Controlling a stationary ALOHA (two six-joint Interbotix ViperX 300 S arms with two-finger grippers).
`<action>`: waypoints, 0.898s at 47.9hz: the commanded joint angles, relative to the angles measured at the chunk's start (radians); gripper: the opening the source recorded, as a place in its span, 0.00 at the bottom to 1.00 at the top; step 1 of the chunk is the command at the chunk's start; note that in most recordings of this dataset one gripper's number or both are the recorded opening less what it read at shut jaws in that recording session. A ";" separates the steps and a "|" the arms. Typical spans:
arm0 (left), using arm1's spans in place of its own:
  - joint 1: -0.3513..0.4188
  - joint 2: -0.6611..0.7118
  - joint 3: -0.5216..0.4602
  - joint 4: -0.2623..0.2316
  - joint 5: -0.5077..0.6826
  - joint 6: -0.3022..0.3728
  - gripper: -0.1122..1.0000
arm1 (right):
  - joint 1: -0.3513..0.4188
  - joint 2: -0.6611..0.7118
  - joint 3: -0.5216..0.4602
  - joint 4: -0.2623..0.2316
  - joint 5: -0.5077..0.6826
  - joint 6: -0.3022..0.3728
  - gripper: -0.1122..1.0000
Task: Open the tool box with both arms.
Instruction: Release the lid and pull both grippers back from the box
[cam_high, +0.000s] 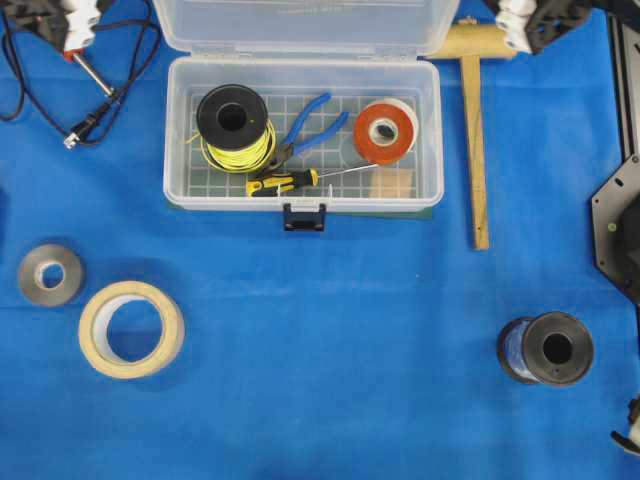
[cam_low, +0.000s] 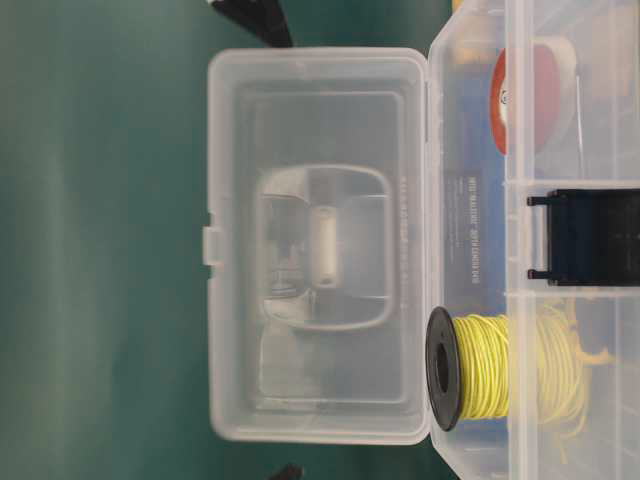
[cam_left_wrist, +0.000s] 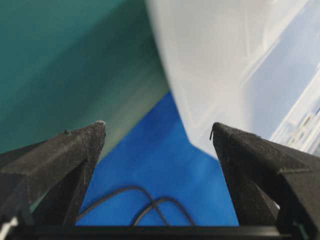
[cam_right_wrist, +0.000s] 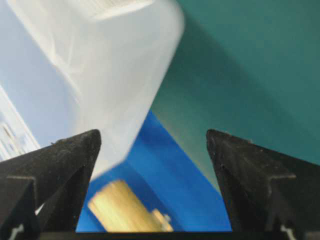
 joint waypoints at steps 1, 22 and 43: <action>0.015 -0.069 0.017 0.000 0.011 0.000 0.91 | -0.017 -0.063 0.011 0.002 0.020 0.000 0.85; 0.009 -0.287 0.126 -0.002 0.067 -0.021 0.91 | -0.026 -0.201 0.066 0.005 0.095 0.011 0.85; -0.333 -0.295 0.129 -0.005 0.080 -0.025 0.91 | 0.321 -0.186 0.067 0.018 0.126 0.017 0.85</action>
